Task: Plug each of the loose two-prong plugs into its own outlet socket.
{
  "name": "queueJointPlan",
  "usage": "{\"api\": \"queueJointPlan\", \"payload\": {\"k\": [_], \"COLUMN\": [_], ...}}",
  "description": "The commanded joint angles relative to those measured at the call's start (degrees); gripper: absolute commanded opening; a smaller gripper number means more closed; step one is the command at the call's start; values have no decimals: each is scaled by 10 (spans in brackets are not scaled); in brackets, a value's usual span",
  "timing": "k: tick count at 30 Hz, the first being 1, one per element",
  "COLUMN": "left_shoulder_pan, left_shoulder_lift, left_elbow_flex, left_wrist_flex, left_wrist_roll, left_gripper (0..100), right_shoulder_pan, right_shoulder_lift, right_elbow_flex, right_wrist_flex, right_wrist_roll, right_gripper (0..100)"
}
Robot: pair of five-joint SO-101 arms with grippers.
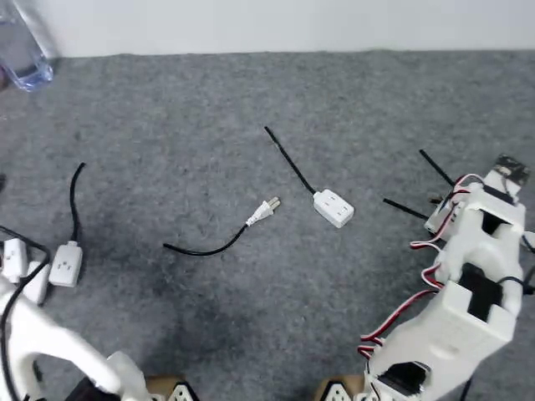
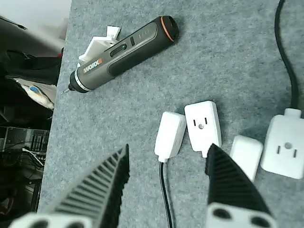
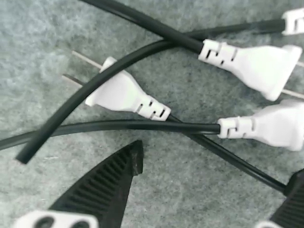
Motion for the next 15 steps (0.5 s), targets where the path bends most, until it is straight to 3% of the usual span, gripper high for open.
{"api": "queueJointPlan", "payload": {"k": [1,5,9,15], "left_shoulder_pan": [3,4,53,188], "left_shoulder_lift": [-14,-14,-13,-25], "left_elbow_flex": [-8,-6,-6,-22], "left_wrist_flex": [3,5,57,307], "left_wrist_roll": [-5,-5,-4,6], "left_gripper": [248,249,249,248], "right_shoulder_pan": [-20,-20,-20,-19], "right_shoulder_lift": [-2,-2,-2,-2], "right_elbow_flex": [-27,-27,-27,-27], "right_wrist_flex": [-6,-6,-6,-5], "right_wrist_roll": [5,5,5,5], "right_gripper": [461,461,461,461]}}
